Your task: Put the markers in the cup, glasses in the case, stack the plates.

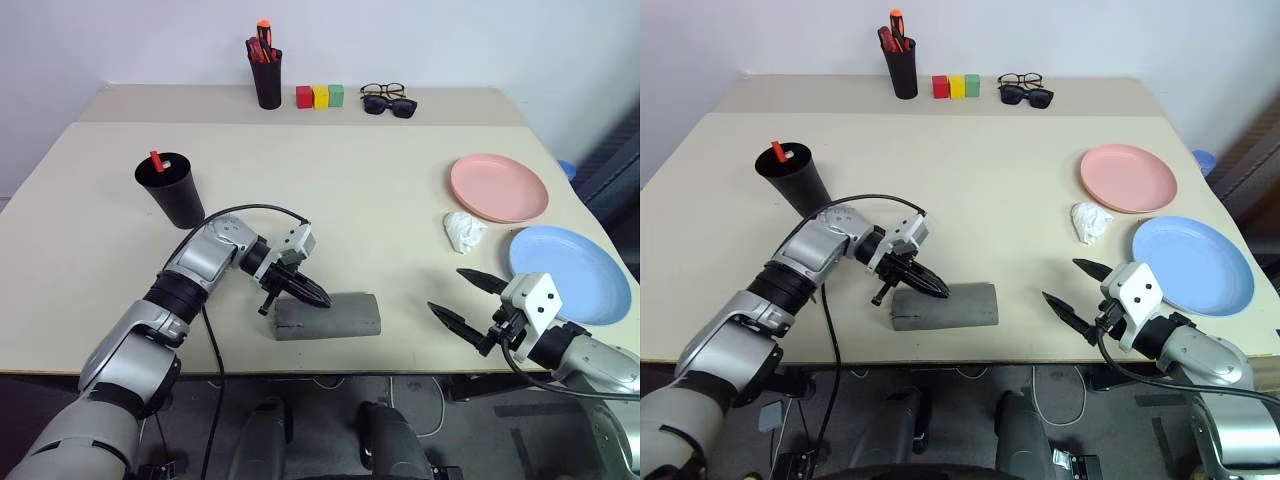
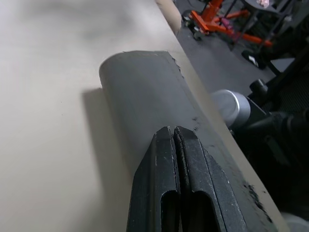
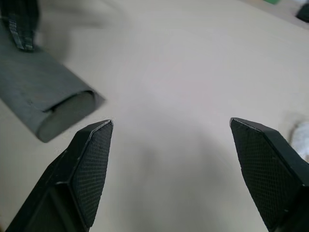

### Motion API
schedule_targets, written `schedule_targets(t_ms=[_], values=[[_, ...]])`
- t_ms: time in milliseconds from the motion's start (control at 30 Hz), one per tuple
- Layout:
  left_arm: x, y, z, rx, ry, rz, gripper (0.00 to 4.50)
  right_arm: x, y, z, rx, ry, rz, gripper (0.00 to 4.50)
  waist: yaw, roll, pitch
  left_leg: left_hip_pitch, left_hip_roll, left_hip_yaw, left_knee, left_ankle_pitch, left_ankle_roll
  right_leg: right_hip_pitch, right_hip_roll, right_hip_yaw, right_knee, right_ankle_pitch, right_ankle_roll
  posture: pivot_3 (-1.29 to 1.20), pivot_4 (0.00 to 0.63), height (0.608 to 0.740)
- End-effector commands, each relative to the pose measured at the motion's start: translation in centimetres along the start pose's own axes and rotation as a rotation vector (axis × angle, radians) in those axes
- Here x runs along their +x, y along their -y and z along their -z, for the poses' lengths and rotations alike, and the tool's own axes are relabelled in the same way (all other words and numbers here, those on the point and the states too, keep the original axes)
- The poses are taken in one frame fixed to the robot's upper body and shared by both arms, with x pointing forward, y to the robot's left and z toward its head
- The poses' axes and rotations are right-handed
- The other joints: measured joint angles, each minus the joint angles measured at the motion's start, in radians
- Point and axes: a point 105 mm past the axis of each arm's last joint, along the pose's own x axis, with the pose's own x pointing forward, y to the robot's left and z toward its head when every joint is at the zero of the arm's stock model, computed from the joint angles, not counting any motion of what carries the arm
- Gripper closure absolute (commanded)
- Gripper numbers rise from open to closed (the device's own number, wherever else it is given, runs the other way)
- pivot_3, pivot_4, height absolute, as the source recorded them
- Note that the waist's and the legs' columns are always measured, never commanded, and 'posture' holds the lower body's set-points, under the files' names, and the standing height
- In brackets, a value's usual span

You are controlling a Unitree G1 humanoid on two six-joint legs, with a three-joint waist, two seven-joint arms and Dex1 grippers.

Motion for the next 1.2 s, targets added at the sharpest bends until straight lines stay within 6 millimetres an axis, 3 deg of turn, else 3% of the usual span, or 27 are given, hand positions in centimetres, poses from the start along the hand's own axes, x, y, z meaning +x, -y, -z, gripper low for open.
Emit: schedule_targets(t_ms=[33,233,333,400,467,700,967,1067,1200], values=[[0.4,-0.1,-0.2,0.025,0.017,-0.039,4.46,-0.5,1.6,-0.5,-0.003,0.011,0.116,0.54,0.000,0.000,0.000,0.000,0.000,0.000,0.000,0.000,0.000,0.000,0.000,0.000,0.000,0.000,0.000,0.00,0.150,0.740],[-1.0,-3.6,-5.9,0.266,0.279,-0.406,4.46,-1.9,3.8,0.4,-0.005,-0.052,0.277,0.54,0.003,0.000,0.000,0.000,0.000,0.000,0.001,0.000,0.000,0.001,0.000,0.000,0.000,0.000,0.000,0.00,0.150,0.740],[-0.2,-4.1,-7.1,0.327,0.327,-0.501,4.46,-2.9,5.2,1.4,0.018,-0.101,0.363,0.54,0.002,0.001,-0.001,0.000,0.000,0.000,0.000,0.000,0.000,0.001,0.000,0.000,0.000,0.000,0.000,0.00,0.150,0.740],[1.1,-3.8,-7.0,0.287,0.342,-0.442,4.46,-3.5,6.4,2.2,0.020,-0.136,0.423,0.54,0.002,0.001,-0.001,0.001,0.000,0.000,0.001,0.000,0.000,0.002,0.000,0.000,0.000,0.000,0.000,0.00,0.150,0.740],[2.3,-3.4,-6.8,0.250,0.334,-0.371,3.66,-3.8,7.3,2.8,0.015,-0.158,0.470,0.54,-0.001,0.002,-0.001,0.001,-0.001,0.000,0.001,0.000,0.000,0.002,0.000,0.000,0.000,0.000,0.000,0.00,0.150,0.740],[4.0,-4.0,-8.5,0.245,0.334,-0.372,0.09,-3.7,9.1,4.5,0.032,-0.198,0.510,0.54,0.000,0.002,-0.001,0.001,-0.001,0.000,0.000,0.000,0.000,0.002,0.000,0.000,0.000,0.000,0.000,0.00,0.150,0.740],[3.8,-4.2,-9.2,0.235,0.335,-0.407,0.04,-3.4,9.9,5.7,0.075,-0.223,0.508,0.54,0.000,0.004,-0.002,0.001,-0.001,0.000,0.000,0.000,0.000,0.002,0.000,0.000,-0.001,0.000,0.000,0.00,0.150,0.740],[3.5,-4.4,-9.3,0.237,0.337,-0.425,0.00,-3.3,10.0,6.1,0.110,-0.235,0.510,1.37,0.000,0.004,-0.002,0.001,-0.001,0.000,0.000,0.000,0.000,0.002,0.000,0.000,-0.001,0.000,0.000,0.00,0.150,0.740],[3.3,-4.5,-9.3,0.230,0.340,-0.446,0.00,-3.3,9.8,5.7,0.111,-0.237,0.520,3.47,0.000,0.004,-0.002,0.001,-0.001,0.000,0.000,0.000,0.000,0.002,0.000,0.000,-0.001,0.000,0.000,0.00,0.150,0.740]])
